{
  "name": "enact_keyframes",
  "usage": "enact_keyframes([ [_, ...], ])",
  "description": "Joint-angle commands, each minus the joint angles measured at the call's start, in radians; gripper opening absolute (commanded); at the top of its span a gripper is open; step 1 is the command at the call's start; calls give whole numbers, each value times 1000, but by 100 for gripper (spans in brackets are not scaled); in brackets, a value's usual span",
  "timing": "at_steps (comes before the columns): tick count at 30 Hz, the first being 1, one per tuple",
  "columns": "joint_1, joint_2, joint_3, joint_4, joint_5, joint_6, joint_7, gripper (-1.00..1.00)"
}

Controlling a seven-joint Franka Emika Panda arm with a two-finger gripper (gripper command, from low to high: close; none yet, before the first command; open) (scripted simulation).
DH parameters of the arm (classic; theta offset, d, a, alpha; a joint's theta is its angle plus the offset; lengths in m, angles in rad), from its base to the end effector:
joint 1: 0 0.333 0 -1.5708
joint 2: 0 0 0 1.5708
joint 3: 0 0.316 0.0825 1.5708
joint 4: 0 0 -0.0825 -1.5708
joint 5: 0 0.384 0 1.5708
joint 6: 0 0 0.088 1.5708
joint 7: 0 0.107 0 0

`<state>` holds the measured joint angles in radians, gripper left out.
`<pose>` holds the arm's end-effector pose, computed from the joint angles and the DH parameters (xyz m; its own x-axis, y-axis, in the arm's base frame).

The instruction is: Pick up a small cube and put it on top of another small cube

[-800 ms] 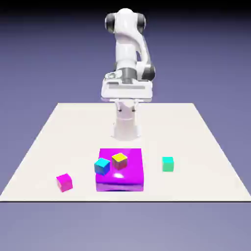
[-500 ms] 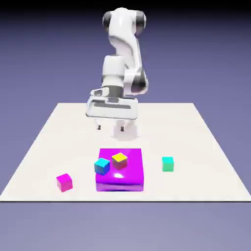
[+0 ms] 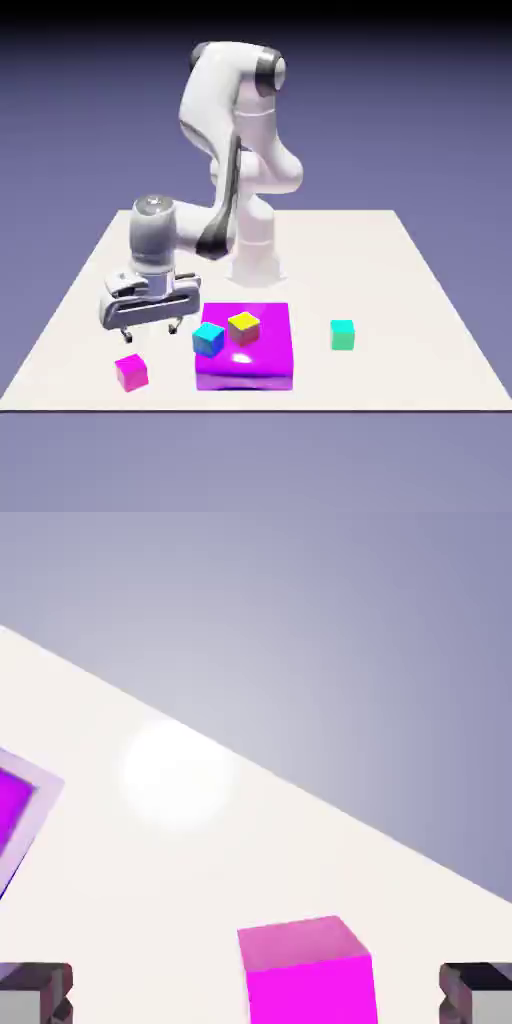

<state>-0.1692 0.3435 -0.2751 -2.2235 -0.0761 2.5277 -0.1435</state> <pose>0.4936 -0.2361 0.2218 0.9729 -0.2250 -0.0529 -0.2169 -0.9679 0.1269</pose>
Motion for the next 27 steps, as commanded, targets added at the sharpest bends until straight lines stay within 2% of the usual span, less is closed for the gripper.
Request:
enact_keyframes([
  [1,-7,36,-11,23,-3,-20,-35,0],
  [4,-16,81,-24,52,-7,-45,-78,0],
  [9,-53,236,3,66,26,97,-95,0],
  [10,-53,236,3,66,26,97,-95,-100],
  [15,-19,92,-22,53,-4,-35,-79,-100],
  [18,82,20,62,79,-46,-77,6,-100],
  [27,408,-244,328,-195,-109,-91,174,-100],
])
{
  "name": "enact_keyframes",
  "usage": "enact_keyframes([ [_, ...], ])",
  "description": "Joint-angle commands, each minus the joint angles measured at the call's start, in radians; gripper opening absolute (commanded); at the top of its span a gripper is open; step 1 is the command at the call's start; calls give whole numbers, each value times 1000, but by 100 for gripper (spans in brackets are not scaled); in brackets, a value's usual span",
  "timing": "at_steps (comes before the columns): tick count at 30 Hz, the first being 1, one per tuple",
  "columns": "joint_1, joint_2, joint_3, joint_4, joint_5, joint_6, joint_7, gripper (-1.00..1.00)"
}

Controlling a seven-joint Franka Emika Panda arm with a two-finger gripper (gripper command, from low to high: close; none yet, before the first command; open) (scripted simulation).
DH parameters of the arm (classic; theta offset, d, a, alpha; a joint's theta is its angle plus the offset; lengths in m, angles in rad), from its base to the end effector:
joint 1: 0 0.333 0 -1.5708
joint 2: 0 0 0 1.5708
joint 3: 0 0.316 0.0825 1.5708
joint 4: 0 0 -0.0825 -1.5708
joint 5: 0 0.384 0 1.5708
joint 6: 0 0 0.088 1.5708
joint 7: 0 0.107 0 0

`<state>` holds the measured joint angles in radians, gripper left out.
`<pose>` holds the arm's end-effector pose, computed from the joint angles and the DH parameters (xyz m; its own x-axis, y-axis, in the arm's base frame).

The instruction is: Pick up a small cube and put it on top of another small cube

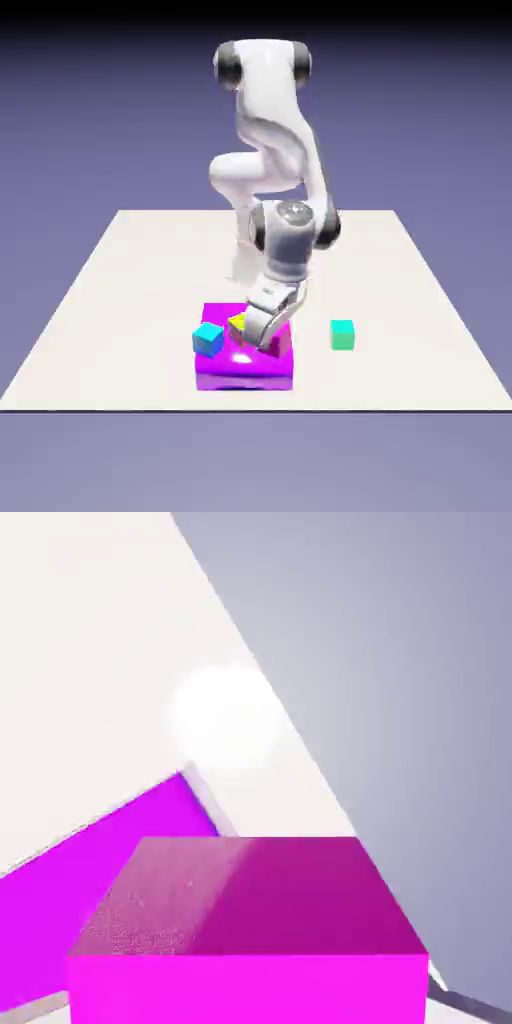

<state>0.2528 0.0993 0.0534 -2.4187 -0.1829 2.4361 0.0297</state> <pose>0.4612 0.1456 0.2620 0.9113 0.4028 -0.0853 0.4102 -0.9061 0.1036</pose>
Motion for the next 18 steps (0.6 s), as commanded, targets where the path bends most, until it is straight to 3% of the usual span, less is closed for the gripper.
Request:
enact_keyframes([
  [1,22,-30,29,-32,-9,0,20,-100],
  [6,195,-172,168,-195,-39,-3,103,-100],
  [9,182,-171,154,-242,-26,12,79,-100],
  [15,199,27,85,-255,-184,211,195,-100],
  [16,199,27,85,-255,-184,211,195,100],
  [18,196,-9,98,-253,-155,174,174,100],
])
